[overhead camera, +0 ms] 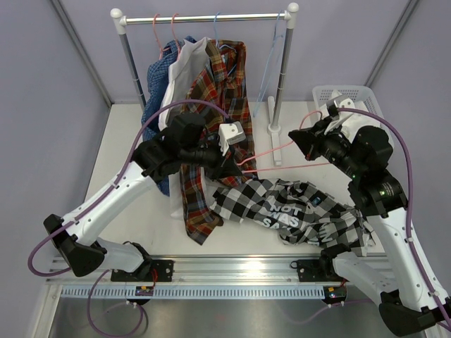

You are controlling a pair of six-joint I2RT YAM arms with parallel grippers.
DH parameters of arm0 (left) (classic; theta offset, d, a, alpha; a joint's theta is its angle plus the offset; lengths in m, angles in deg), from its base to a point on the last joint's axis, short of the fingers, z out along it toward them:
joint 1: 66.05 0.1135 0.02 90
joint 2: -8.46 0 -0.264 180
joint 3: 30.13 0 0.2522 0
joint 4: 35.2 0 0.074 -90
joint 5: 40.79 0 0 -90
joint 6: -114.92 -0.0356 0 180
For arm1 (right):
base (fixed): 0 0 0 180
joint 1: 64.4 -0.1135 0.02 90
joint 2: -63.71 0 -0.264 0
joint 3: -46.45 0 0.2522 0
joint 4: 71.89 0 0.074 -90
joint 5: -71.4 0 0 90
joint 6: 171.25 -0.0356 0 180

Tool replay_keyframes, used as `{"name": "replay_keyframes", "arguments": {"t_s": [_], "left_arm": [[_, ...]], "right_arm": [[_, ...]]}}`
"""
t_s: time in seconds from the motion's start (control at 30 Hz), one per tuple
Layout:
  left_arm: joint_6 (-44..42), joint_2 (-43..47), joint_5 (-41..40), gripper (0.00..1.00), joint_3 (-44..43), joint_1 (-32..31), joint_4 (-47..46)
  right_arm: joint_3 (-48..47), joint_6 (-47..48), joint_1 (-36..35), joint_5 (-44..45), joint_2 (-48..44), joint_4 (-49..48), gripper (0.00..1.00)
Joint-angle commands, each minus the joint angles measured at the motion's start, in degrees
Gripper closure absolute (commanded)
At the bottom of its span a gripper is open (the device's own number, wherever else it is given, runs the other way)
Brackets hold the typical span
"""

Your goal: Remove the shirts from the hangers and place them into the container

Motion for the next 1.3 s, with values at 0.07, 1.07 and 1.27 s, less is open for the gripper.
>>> {"name": "replay_keyframes", "arguments": {"t_s": [0.07, 1.07, 1.27], "left_arm": [[-0.4, 1.2, -0.4, 1.0, -0.2, -0.3, -0.6], [3.6, 7.1, -11.9, 1.0, -0.2, -0.3, -0.8], [3.1, 9.9, -17.7, 1.0, -4.4, -0.3, -1.0]], "right_arm": [[-0.6, -0.1, -0.2, -1.4, -0.9, -2.6, 1.0], [-11.4, 2.6, -0.2, -13.4, -8.4, 20.6, 0.01], [-12.2, 3.0, -0.2, -10.6, -10.6, 20.5, 0.01]]}}
